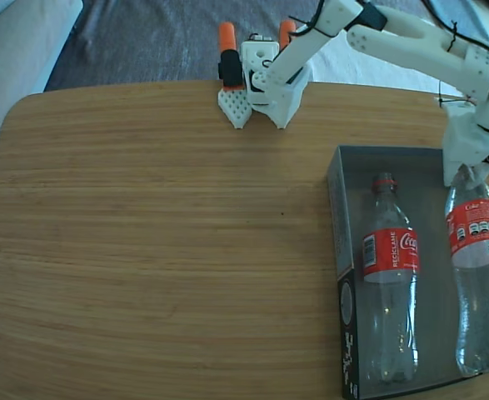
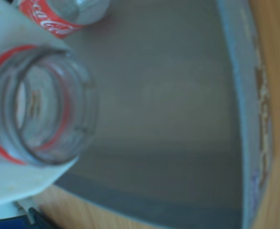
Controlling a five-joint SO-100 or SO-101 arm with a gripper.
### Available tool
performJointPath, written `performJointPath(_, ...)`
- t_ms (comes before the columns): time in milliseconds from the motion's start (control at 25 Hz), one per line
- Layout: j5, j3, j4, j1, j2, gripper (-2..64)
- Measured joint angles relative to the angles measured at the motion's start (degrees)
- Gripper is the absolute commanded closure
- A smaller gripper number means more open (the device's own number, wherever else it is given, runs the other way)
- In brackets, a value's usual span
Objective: Grasp the bottles and put them in the box.
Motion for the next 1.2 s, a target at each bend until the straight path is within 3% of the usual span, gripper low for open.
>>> performJointPath(1000, -2.02, 0.62, 4.13, 0.26, -0.26, 60.0)
performJointPath(1080, -2.02, 0.62, 4.13, 0.26, -0.26, 52.6)
performJointPath(1200, -1.32, 0.62, 4.13, 0.26, -0.26, 30.0)
